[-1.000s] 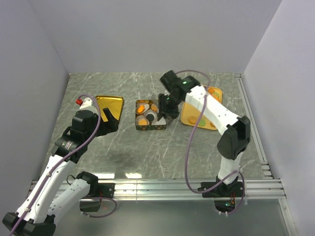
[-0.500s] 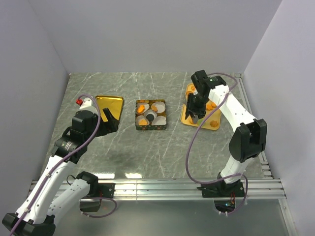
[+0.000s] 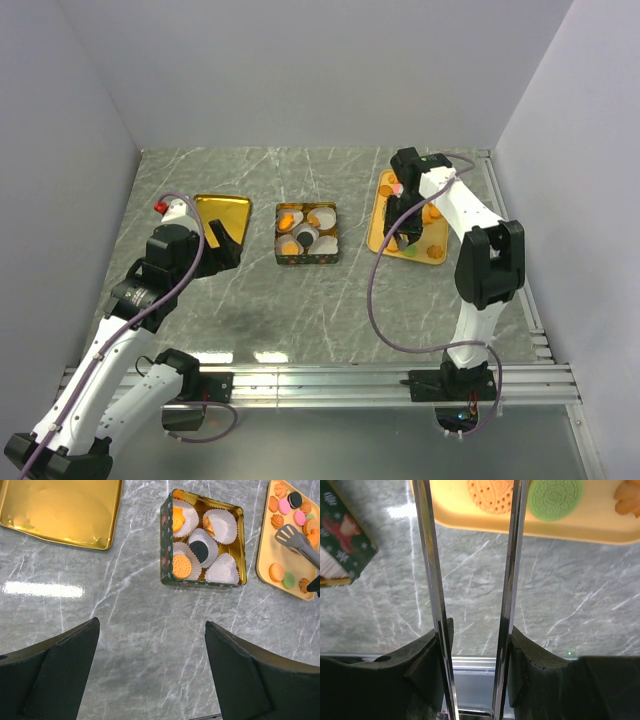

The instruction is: Pack the cookies

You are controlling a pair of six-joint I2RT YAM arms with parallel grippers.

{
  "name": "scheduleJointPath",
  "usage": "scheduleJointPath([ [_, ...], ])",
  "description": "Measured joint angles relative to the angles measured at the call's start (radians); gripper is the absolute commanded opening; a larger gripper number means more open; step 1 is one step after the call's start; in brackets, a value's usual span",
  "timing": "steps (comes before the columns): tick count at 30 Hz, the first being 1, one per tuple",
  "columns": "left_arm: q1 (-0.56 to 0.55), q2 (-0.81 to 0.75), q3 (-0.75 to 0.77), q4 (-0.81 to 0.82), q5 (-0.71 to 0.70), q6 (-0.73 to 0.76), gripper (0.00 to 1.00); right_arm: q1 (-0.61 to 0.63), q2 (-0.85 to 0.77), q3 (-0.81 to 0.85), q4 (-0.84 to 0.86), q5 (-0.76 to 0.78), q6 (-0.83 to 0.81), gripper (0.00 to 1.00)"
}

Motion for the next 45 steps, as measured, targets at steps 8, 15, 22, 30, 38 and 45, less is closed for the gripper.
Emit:
scheduleJointPath([
  [8, 0.006, -0.005, 0.000, 0.000, -0.007, 0.000, 0.93, -0.011, 0.100, 0.077, -0.020, 0.013, -0.026, 0.50],
  [15, 0.052, -0.020, 0.000, 0.000, -0.006, 0.000, 0.93, -0.015, 0.185, 0.192, -0.059, 0.032, -0.045, 0.50],
  [22, 0.067, -0.024, 0.000, 0.000, -0.005, 0.000, 0.92, -0.016, 0.229, 0.242, -0.082, 0.050, -0.051, 0.49],
  [30, 0.067, -0.024, 0.000, 0.000, -0.002, 0.000, 0.92, -0.018, 0.274, 0.256, -0.099, 0.052, -0.051, 0.49],
  [38, 0.067, -0.024, 0.000, 0.001, 0.002, 0.000, 0.92, -0.020, 0.291, 0.286, -0.103, 0.052, -0.051, 0.49],
  [45, 0.068, -0.024, 0.000, 0.001, 0.001, 0.000, 0.93, -0.021, 0.297, 0.294, -0.103, 0.055, -0.051, 0.46],
])
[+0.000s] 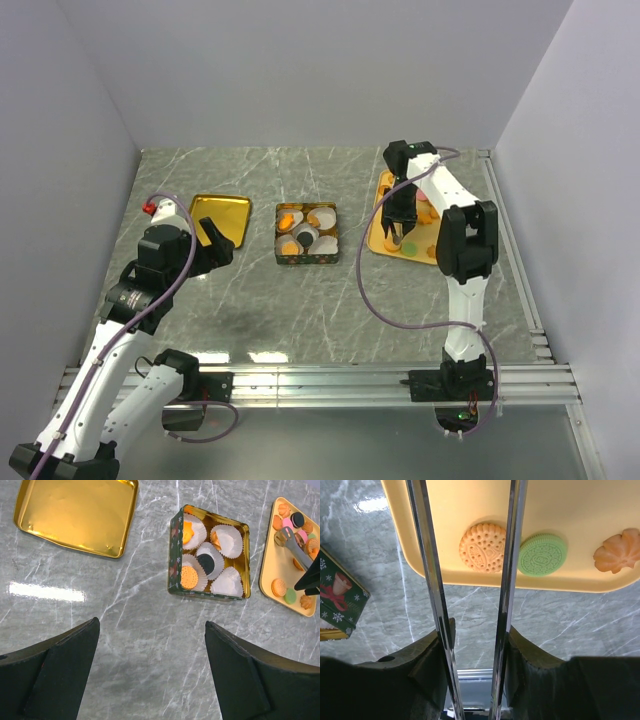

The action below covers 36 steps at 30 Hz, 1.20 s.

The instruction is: Pack the cookies

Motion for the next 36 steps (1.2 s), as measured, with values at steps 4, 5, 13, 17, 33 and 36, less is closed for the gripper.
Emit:
scheduleJointPath([
  [4, 0.000, 0.000, 0.000, 0.000, 0.000, 0.000, 0.93, 0.000, 0.022, 0.002, 0.000, 0.000, 0.000, 0.45],
  [5, 0.000, 0.000, 0.000, 0.000, 0.000, 0.000, 0.93, 0.000, 0.028, 0.002, 0.000, 0.000, 0.000, 0.44],
  [13, 0.001, 0.000, 0.000, 0.000, 0.000, 0.000, 0.92, -0.001, 0.046, 0.002, 0.000, 0.000, -0.001, 0.38],
  [17, 0.001, 0.000, 0.000, 0.000, 0.000, 0.000, 0.92, -0.003, 0.044, 0.002, 0.000, -0.001, -0.001, 0.37],
  [33, -0.004, 0.008, 0.000, 0.000, 0.004, 0.000, 0.92, -0.011, -0.147, -0.041, 0.000, -0.039, 0.005, 0.36],
  [36, -0.013, 0.007, 0.000, 0.000, 0.005, 0.000, 0.92, -0.011, -0.196, -0.055, -0.002, -0.055, 0.010, 0.35],
])
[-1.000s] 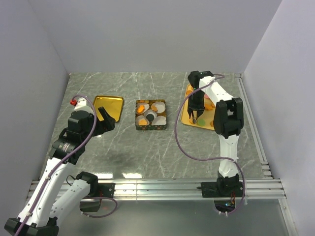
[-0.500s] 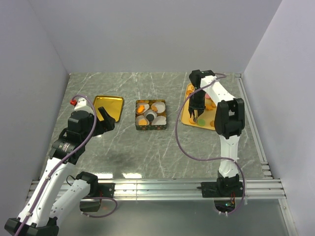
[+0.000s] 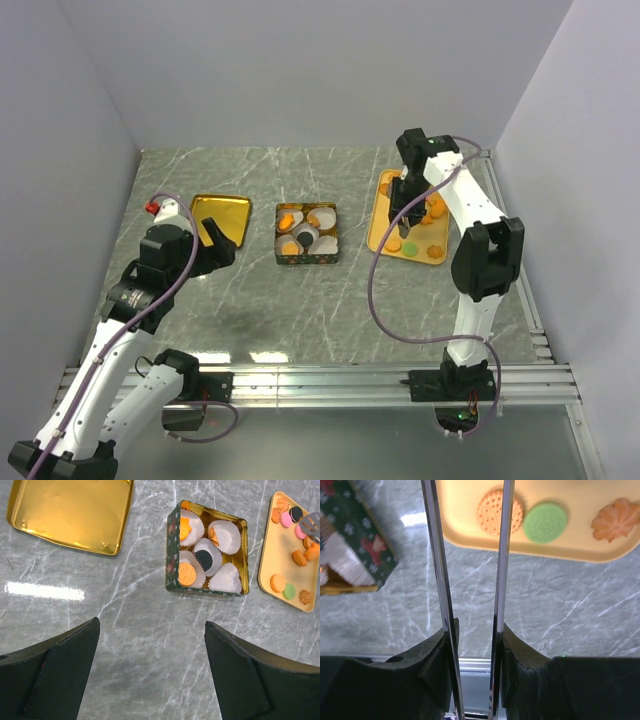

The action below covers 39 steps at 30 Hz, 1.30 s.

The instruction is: Pack the cookies

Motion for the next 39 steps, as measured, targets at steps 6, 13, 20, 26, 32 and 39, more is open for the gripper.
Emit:
scheduleJointPath([
  [6, -0.022, 0.000, 0.000, 0.000, 0.005, 0.000, 0.91, 0.001, -0.119, -0.082, 0.007, -0.055, 0.022, 0.35],
  [13, -0.049, 0.000, 0.000, 0.000, 0.006, 0.000, 0.91, 0.035, -0.278, -0.166, 0.026, -0.113, 0.061, 0.35],
  [20, -0.073, 0.007, 0.000, 0.000, 0.006, 0.000, 0.91, 0.133, -0.353, -0.235, 0.055, -0.139, 0.110, 0.35],
  [26, -0.090, 0.019, 0.000, 0.000, 0.005, 0.000, 0.91, 0.233, -0.370, -0.292, 0.103, -0.158, 0.164, 0.35],
  [32, -0.100, 0.020, 0.000, 0.000, 0.005, 0.000, 0.91, 0.336, -0.370, -0.316, 0.157, -0.172, 0.216, 0.35],
  [39, -0.106, 0.020, 0.000, 0.000, 0.005, 0.000, 0.91, 0.419, -0.359, -0.331, 0.196, -0.183, 0.253, 0.35],
])
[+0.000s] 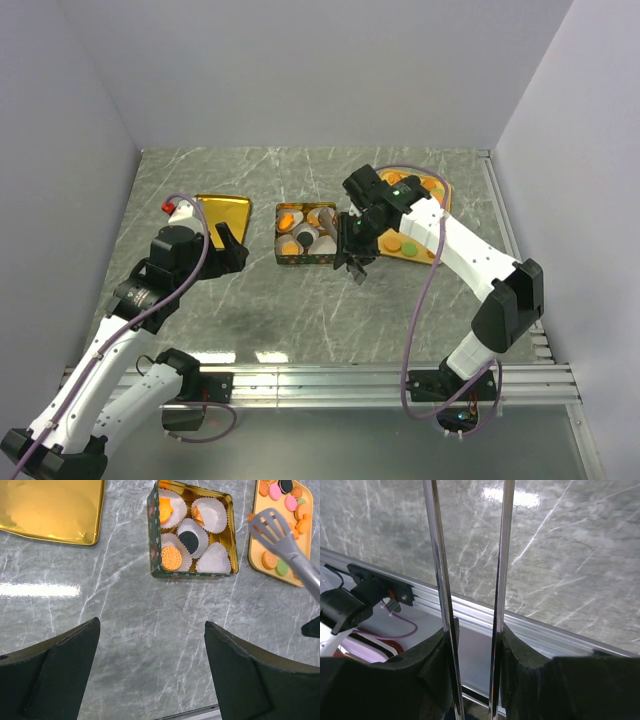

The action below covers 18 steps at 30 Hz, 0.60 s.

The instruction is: Pack the cookies

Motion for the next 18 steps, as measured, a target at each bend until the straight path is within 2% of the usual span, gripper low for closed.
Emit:
scheduleJointPath([
  [11, -0.001, -0.001, 0.000, 0.000, -0.001, 0.000, 0.91, 0.042, 0.065, -0.064, 0.027, 0.008, 0.014, 0.36],
  [18, -0.001, 0.000, 0.000, 0.000, 0.000, 0.000, 0.90, 0.043, 0.087, -0.081, 0.042, 0.023, 0.014, 0.40],
])
